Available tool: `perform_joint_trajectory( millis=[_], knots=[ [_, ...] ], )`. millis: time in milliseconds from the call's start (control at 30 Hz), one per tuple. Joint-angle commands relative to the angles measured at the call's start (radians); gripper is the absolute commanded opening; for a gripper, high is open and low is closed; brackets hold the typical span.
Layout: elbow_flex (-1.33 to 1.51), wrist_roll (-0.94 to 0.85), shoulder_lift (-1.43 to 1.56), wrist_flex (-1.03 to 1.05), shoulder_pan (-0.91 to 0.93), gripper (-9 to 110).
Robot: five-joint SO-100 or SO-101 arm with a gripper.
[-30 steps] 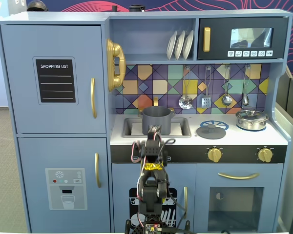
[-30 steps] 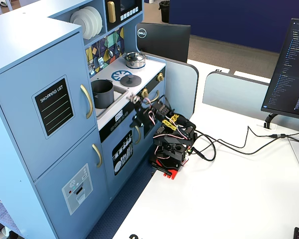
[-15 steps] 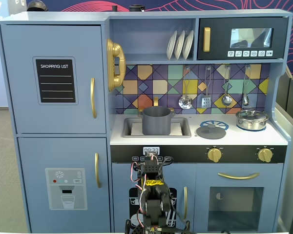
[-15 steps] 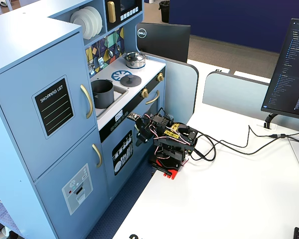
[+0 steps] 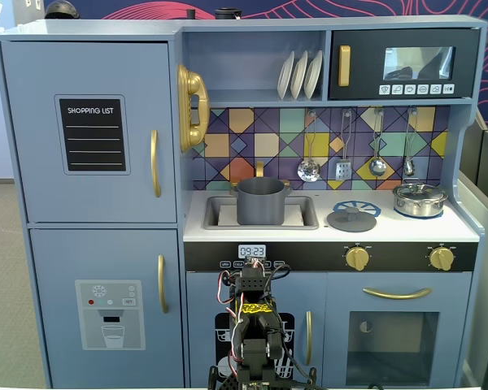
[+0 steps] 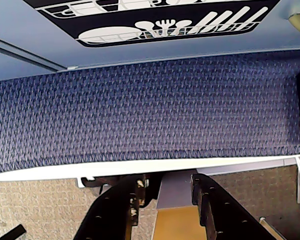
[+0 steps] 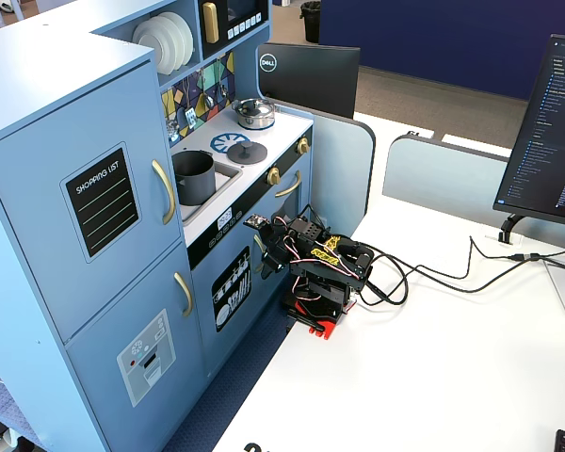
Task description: Take off the lid from the gray recipient and place it on the counter
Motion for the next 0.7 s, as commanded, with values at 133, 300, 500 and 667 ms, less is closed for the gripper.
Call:
perform_joint_trajectory(
  millis=[133,300,500,667],
  knots=[
    [-0.002,0.011,-0.006,0.179,0.012,4],
    [-0.002,0.011,-0.006,0.179,0.012,5],
    [-0.002,0.011,-0.006,0.179,0.012,6],
    [-0.002,0.011,-0.006,0.179,0.012,7]
  ],
)
